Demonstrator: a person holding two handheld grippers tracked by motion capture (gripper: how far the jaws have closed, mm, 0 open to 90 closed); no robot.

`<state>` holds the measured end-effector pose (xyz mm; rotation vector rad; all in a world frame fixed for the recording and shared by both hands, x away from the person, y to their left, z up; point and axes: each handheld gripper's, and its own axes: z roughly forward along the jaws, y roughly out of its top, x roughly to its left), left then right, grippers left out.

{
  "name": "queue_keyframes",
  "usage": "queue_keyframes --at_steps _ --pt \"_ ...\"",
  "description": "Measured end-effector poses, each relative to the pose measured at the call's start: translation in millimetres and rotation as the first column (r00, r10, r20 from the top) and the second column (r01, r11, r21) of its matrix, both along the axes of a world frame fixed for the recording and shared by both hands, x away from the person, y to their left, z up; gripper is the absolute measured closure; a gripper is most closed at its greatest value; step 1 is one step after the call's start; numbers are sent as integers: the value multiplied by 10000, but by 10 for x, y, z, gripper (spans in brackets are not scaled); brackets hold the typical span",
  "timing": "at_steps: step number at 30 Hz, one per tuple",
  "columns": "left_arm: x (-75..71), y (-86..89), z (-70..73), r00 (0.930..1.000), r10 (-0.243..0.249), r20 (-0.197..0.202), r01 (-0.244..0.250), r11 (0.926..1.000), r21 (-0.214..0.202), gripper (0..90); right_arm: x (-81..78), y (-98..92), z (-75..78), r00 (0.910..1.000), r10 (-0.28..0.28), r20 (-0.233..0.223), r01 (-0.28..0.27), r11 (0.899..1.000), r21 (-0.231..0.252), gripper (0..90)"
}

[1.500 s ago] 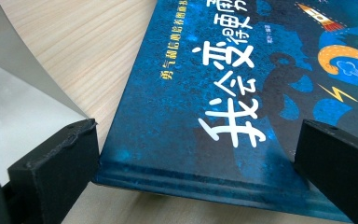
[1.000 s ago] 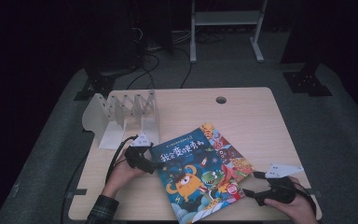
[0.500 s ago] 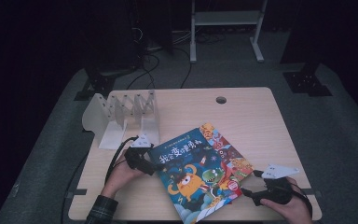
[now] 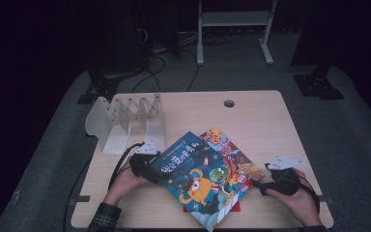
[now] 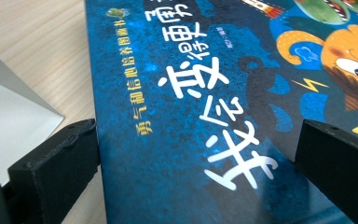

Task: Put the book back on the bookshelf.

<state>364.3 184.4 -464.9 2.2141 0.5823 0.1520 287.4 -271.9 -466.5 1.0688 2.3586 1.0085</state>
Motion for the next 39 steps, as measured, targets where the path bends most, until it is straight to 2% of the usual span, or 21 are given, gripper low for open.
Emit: queue_keyframes --at_steps 7,20,23,30,32,34,36,37,38,39 --pt "-40 12 11 9999 -125 -82 126 9999 76 0 166 -8 -4 9996 -282 -65 283 9996 30 169" --pt "-243 60 28 9995 -305 -51 306 9993 214 0 569 41 15 9944 -1007 -308 1005 9949 -79 185" --pt "-282 55 42 9993 -365 -10 365 9988 315 0 654 49 4 9925 -1170 -366 1174 9930 112 199" --pt "-375 52 66 9989 -460 -39 461 9988 135 0 869 90 3 9882 -1453 -475 1465 9890 216 223" --pt "-379 56 65 9990 -438 -55 439 9990 87 0 883 90 6 9882 -1448 -501 1460 9891 210 226" --pt "-373 74 60 9992 -363 -178 361 9993 -117 0 866 119 56 9893 -1411 -370 1430 9882 553 257" --pt "-370 92 67 9995 -277 -168 275 9995 -149 0 815 163 96 9923 -1197 -312 1222 9876 989 262" --pt "-367 106 73 9997 -203 -167 200 9996 -181 0 787 203 106 9944 -996 -356 1031 9876 1187 262" --pt "-367 106 73 9997 -203 -167 200 9996 -181 0 787 203 106 9944 -996 -356 1031 9876 1187 262" --pt "-359 140 87 9999 -14 -146 10 9997 -254 0 753 265 96 9962 -695 -530 765 9864 1455 270"
